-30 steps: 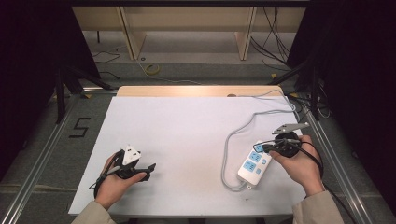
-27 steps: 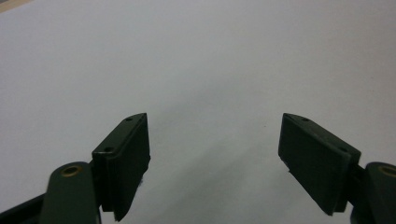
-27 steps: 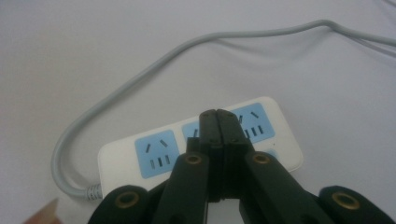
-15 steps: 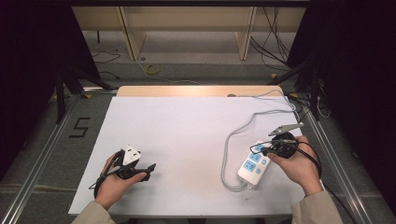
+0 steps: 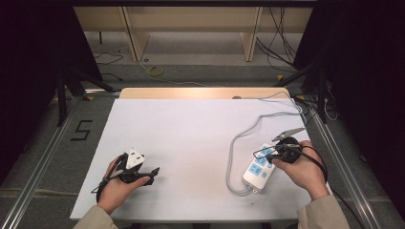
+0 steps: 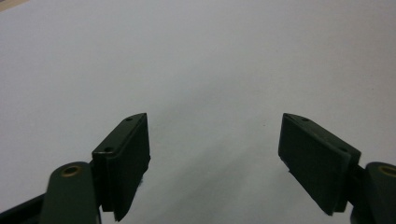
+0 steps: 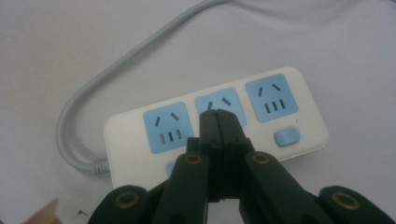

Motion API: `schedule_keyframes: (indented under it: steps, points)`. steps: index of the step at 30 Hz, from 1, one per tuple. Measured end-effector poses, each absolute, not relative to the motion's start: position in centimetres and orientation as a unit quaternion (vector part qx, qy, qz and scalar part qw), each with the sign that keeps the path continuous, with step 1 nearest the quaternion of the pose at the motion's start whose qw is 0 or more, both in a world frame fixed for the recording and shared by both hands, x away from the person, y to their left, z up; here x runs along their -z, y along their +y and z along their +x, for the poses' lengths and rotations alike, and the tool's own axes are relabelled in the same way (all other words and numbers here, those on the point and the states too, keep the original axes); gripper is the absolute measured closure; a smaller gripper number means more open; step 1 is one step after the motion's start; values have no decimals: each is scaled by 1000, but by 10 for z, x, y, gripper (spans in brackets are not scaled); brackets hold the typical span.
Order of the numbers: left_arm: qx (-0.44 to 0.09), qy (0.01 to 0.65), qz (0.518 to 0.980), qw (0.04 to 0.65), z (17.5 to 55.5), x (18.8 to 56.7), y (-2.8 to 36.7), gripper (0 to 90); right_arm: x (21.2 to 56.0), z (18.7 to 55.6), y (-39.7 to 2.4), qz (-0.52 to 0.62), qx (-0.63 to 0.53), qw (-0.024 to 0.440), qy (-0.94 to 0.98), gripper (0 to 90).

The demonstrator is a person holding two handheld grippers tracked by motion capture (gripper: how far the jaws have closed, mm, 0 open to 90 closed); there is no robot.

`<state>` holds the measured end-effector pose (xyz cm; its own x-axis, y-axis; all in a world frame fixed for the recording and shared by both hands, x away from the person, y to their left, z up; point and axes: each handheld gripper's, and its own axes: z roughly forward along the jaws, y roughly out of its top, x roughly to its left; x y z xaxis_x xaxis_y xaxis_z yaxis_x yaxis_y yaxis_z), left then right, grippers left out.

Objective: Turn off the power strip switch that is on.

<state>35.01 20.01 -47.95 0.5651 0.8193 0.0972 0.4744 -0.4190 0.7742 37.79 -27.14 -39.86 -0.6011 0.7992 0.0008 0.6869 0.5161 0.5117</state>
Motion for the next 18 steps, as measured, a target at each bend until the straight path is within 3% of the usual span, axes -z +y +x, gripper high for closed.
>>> schedule_keyframes:
  steps: [18]
  points:
    - [-239,400,808,361,350,480,200,248,406,379,-266,429,-216,97,872,900]
